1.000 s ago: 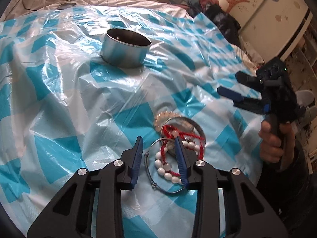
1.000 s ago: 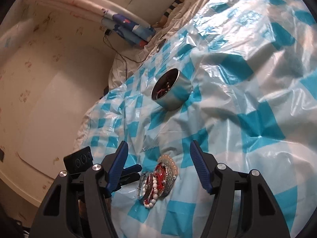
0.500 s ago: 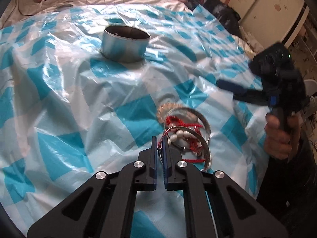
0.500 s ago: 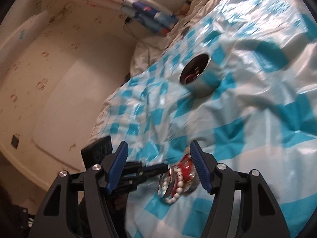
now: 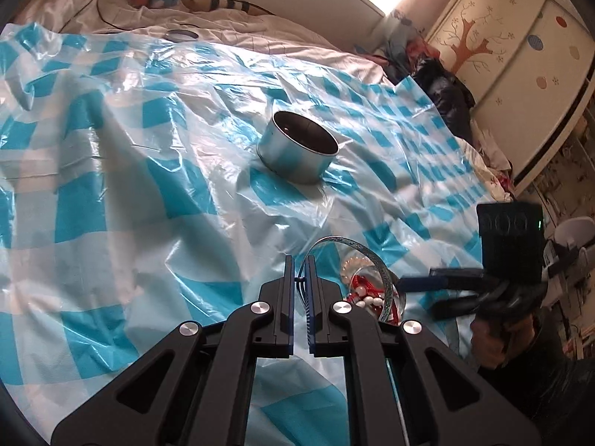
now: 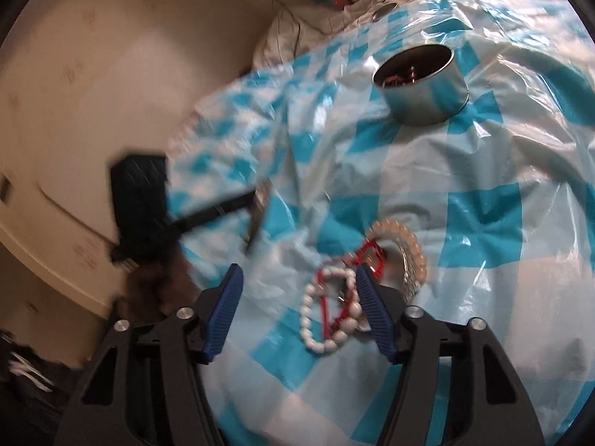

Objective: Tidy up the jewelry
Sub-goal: 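Grasp the red string bracelet with the right gripper while the left holds the silver bangle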

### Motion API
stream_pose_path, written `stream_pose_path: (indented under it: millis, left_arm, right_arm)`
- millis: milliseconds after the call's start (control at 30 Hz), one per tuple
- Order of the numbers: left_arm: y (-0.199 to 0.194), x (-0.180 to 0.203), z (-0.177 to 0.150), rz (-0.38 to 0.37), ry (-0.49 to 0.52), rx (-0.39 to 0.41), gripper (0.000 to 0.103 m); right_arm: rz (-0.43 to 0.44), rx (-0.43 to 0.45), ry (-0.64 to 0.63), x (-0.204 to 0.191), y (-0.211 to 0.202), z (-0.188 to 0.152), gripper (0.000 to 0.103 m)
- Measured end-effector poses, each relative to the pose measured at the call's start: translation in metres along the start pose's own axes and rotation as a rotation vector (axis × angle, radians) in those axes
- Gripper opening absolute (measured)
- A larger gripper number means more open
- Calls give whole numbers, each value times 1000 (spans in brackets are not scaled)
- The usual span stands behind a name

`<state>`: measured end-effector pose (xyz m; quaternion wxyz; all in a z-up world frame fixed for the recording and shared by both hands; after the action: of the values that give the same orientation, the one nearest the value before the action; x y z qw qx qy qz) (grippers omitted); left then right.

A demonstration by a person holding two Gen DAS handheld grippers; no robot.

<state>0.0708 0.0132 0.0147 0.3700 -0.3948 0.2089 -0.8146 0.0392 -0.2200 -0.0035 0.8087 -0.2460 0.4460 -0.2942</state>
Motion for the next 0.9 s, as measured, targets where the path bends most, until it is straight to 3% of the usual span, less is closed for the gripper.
stream_pose_path:
  millis: [200,267,467,633,667,733,900]
  left_arm:
    - [0,1,0,-3,2,1,4]
    - [0,2,1,-2,1,3,4]
    - [1,1,3,0,-5,10,4]
    - [1,0,3,-1,-6,12,4]
    - [1,0,3,0,-6,13,4]
    - [1,0,3,1,-5,11,4]
    - [1,1,2,1,-5,13,4]
  right_arm:
    - [-111,-12,-46,3,11,-6,32]
    - [-132,-2,-56,3,12,-6,13]
    - [-131,53,-76,0,1,-3,3]
    - [-158,25,-51,1,4,0,7]
    - [-180,11,-46,2,6,-1,30]
    - [-188,27,-72,-3,5,-1,53]
    - [-208,16,-133,-10,11,-5,49]
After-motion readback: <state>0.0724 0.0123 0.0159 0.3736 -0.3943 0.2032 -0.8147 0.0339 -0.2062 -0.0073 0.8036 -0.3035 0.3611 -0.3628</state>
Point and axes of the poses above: each gripper's, at about its wrist camera, not at the fingertips, and y roughly the way its jaws point, x to its right, z to its top, the point moved 2 cm from there along y, roughly the way its jaws point, and after that the axes turned 5 degrees about -z, right-handed, at the moved point
